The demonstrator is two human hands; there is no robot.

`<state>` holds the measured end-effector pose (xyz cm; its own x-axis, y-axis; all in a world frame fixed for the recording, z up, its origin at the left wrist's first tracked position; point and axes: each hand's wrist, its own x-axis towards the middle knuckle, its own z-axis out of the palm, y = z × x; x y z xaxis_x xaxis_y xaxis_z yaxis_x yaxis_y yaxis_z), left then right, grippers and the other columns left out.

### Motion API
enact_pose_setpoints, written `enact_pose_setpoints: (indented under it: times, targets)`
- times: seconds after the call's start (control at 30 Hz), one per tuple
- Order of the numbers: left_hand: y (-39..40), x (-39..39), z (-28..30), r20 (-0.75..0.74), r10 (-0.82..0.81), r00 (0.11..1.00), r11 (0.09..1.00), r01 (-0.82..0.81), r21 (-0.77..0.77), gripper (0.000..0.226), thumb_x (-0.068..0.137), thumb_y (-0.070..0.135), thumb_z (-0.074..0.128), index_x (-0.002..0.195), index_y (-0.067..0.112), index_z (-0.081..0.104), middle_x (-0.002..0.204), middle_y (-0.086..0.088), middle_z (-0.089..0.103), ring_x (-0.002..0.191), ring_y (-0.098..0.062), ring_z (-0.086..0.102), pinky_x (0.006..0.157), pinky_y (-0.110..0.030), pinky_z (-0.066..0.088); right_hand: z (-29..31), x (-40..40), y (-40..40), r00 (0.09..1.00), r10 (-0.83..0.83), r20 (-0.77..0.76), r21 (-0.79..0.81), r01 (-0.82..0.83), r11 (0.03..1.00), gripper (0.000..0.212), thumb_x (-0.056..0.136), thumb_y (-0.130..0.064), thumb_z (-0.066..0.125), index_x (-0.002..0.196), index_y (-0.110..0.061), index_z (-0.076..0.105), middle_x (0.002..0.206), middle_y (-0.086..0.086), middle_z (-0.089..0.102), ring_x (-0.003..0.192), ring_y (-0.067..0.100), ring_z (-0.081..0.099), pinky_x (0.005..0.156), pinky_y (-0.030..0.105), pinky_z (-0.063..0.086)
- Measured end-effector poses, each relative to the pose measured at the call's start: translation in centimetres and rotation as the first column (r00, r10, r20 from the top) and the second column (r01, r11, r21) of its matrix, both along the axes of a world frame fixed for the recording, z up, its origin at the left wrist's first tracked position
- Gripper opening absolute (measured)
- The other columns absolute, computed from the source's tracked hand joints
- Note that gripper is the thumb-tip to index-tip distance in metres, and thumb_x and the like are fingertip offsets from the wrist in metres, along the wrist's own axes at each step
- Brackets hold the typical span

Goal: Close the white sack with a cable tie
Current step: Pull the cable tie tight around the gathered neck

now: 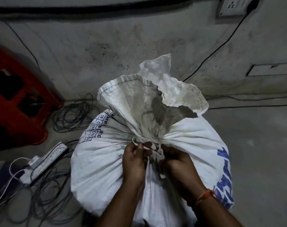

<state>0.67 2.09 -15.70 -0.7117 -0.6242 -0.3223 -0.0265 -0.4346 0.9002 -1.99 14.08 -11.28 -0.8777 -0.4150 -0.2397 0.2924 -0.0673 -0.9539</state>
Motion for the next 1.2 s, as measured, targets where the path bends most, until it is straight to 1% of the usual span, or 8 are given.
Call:
enact_pose_setpoints:
  times: [0.17,0.33,0.43,0.53,0.73,0.9,1.07,1.2]
  targets:
    - [-0.2,-0.5,0.4,-0.068,-0.018,0.998,1.0,0.018,-0.004,0.017,0.1,-0.002,0.054,0.117,-0.005,0.053,0.091,-0.003,0.081,0.07,-0.011,0.072,0.079,-0.039,0.05,0.0,-1.0,0.8,0.999,-0.016,0.034,-0.084,0.019,0.996,0.051,0.069,0.025,0.045,0.101,0.001,0.077,0.105,0.018,0.077,0.104,0.033,0.072,0.095,0.046,0.055]
    - [-0.9,-0.4,1.1,-0.109,-0.05,0.993,0.998,0.053,0.018,0.023,0.097,-0.006,0.057,0.119,-0.001,0.053,0.09,-0.004,0.081,0.069,-0.009,0.073,0.071,-0.025,0.058,0.6,-0.9,0.7,0.994,-0.063,0.086,-0.139,0.075,0.988,0.039,0.072,0.023,0.047,0.084,0.002,0.077,0.083,0.014,0.077,0.078,0.023,0.072,0.067,0.028,0.058]
    - [-0.9,-0.5,1.3,-0.124,-0.053,0.991,0.998,0.055,0.018,0.026,0.093,-0.009,0.061,0.115,0.003,0.053,0.09,-0.005,0.081,0.068,-0.011,0.074,0.071,-0.023,0.059,1.1,-1.0,0.6,0.993,-0.063,0.1,-0.153,0.078,0.985,0.037,0.071,0.021,0.049,0.081,0.001,0.078,0.084,0.013,0.078,0.079,0.021,0.075,0.069,0.027,0.059]
    - [-0.8,-0.5,1.6,-0.14,-0.047,0.989,0.999,0.049,0.016,0.024,0.093,-0.01,0.06,0.112,0.003,0.053,0.087,-0.004,0.081,0.068,-0.011,0.075,0.07,-0.02,0.06,1.3,-1.2,0.8,0.99,-0.067,0.125,-0.139,0.084,0.987,0.037,0.071,0.021,0.049,0.069,-0.002,0.078,0.073,0.013,0.076,0.067,0.02,0.072,0.062,0.026,0.058]
    - [-0.7,-0.6,2.2,-0.143,-0.077,0.987,0.997,0.08,0.011,0.019,0.094,-0.01,0.06,0.105,0.005,0.06,0.082,-0.001,0.081,0.068,-0.008,0.074,0.066,-0.018,0.059,1.7,-1.3,0.9,0.991,-0.079,0.108,-0.106,0.091,0.99,0.034,0.074,0.023,0.047,0.069,0.003,0.075,0.066,0.014,0.073,0.059,0.019,0.068,0.054,0.024,0.055]
    - [-0.8,-0.4,2.3,-0.129,-0.103,0.986,0.994,0.107,0.018,0.022,0.093,-0.009,0.061,0.114,-0.001,0.06,0.085,-0.002,0.081,0.069,-0.009,0.075,0.065,-0.018,0.059,1.3,-1.5,0.9,0.996,-0.057,0.066,-0.134,0.065,0.989,0.04,0.073,0.023,0.047,0.063,-0.004,0.075,0.064,0.009,0.074,0.059,0.015,0.07,0.054,0.022,0.054]
    - [-0.7,-0.4,2.2,-0.125,-0.081,0.989,0.995,0.086,0.041,0.023,0.093,-0.01,0.06,0.115,-0.004,0.059,0.084,-0.003,0.081,0.068,-0.01,0.075,0.064,-0.017,0.058,0.9,-1.6,0.9,1.0,-0.03,0.002,-0.118,0.03,0.992,0.034,0.069,0.016,0.054,0.089,0.001,0.078,0.092,0.015,0.079,0.087,0.023,0.075,0.072,0.026,0.057]
    - [-0.7,-0.4,2.2,-0.136,-0.07,0.988,0.997,0.074,0.025,0.024,0.093,-0.011,0.061,0.116,-0.006,0.059,0.084,-0.003,0.081,0.068,-0.01,0.075,0.067,-0.018,0.06,0.1,-1.6,0.8,0.998,-0.046,-0.038,-0.071,0.043,0.997,0.032,0.074,0.015,0.053,0.093,0.003,0.076,0.099,0.02,0.077,0.098,0.03,0.072,0.087,0.041,0.055]
